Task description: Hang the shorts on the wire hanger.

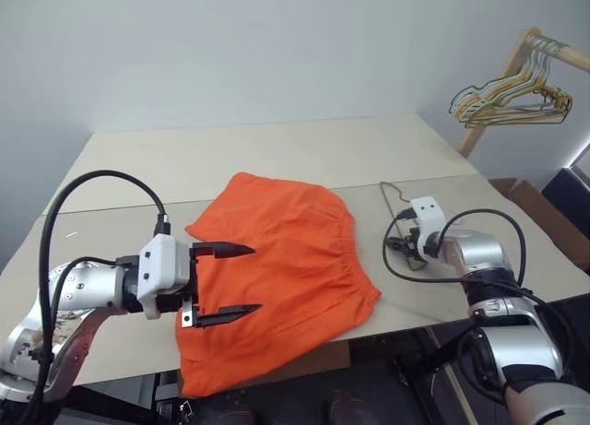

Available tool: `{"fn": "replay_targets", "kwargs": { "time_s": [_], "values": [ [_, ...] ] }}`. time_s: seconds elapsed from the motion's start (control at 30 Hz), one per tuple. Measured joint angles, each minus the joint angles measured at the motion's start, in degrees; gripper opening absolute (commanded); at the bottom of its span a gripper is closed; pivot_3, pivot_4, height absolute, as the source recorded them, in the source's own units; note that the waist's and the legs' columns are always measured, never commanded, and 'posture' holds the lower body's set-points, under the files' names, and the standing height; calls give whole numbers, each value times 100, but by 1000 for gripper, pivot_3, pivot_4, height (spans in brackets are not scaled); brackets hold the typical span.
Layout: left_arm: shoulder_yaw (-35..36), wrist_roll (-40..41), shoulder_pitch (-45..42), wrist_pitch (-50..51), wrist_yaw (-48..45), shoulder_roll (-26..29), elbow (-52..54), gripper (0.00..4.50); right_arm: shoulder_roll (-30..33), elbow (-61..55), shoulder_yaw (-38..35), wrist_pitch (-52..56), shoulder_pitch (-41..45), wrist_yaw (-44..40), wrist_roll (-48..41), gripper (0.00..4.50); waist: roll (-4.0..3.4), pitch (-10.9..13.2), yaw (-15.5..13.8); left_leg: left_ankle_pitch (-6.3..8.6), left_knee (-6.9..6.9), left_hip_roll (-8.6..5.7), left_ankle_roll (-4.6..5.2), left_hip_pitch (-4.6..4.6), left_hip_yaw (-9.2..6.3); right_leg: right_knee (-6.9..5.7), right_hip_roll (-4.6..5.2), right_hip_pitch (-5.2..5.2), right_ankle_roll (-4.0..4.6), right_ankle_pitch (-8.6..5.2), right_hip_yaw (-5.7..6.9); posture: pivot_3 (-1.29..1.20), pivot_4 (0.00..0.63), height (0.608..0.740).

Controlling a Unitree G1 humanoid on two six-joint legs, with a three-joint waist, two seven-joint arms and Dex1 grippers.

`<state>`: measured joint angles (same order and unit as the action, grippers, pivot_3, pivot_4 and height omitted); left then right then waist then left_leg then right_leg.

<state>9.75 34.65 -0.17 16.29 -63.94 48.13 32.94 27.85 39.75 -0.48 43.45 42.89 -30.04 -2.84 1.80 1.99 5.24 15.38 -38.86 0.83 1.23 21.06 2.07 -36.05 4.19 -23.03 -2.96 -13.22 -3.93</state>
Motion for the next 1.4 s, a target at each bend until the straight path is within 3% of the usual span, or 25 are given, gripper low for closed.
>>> {"fn": "replay_targets", "kwargs": {
  "time_s": [0.2, 0.27, 0.6, 0.73, 0.83, 0.93, 1.07, 1.23, 1.4],
  "values": [
    [-73, -101, -1, -106, 0, -53, -11, 4161, -1, 252, 35, 42, 132, 30, 117, 439, 25, -25, 27, 0, 1, 3, 0, -1, -5, 2, -4, 1, 0, 0, 2, -15, 0, 740],
    [-80, -115, -1, -119, -2, -55, -20, 4161, -1, 272, 45, 39, 143, 31, 157, 37, 31, -33, 31, 0, 1, 4, 0, -1, -6, 2, -4, 2, 1, 0, 2, -14, 0, 740],
    [-265, -396, -284, -58, 521, -454, -180, 4161, -34, 76, 79, -175, 1, 405, 268, 37, 39, -50, 5, 0, -2, -1, 0, 1, -12, 2, 2, 4, -3, 2, 3, -28, 0, 740],
    [-244, -238, -688, 572, 1394, -960, -518, 4161, -105, -949, -103, -453, -491, 526, 111, 37, 14, -42, 15, 0, 0, -5, 0, 14, -14, 1, 6, -11, -9, 4, -3, -40, 0, 740],
    [-103, 397, -955, 1205, 1927, -1377, -725, 4161, -109, -2161, -223, -642, -835, 428, -80, 37, 6, -38, 42, 4, 0, -1, 1, 20, -20, -4, 4, -20, -11, 5, -2, -46, 0, 740],
    [113, 1140, -1422, 1822, 2609, -1871, -918, 4161, -88, -3456, -230, -1194, -1295, 205, -203, 37, 6, -38, 20, 6, -2, -1, -1, 21, -28, -3, 6, -16, -14, 7, 2, -46, 0, 740],
    [187, 1765, -1857, 2252, 3304, -2481, -1070, 4161, -171, -4323, -124, -2535, -1889, 173, -113, 37, 7, -39, -14, 7, -10, -9, -2, 21, -27, 2, 16, -7, -25, 14, 1, -60, 0, 740],
    [204, 2241, -2475, 2379, 4004, -3213, -1328, 4161, -528, -4808, 281, -3882, -2337, 156, 13, 37, 8, -39, 4, 7, -13, -15, -3, 20, -24, 2, 12, -8, -26, 16, -3, -63, 0, 740],
    [232, 2411, -2655, 2382, 4374, -3453, -1488, 4161, -667, -5060, 618, -4554, -2510, 140, 154, 37, 8, -39, 29, 8, -12, -15, -6, 18, -26, 5, 6, -8, -23, 17, -5, -67, 0, 740]
  ]
}}
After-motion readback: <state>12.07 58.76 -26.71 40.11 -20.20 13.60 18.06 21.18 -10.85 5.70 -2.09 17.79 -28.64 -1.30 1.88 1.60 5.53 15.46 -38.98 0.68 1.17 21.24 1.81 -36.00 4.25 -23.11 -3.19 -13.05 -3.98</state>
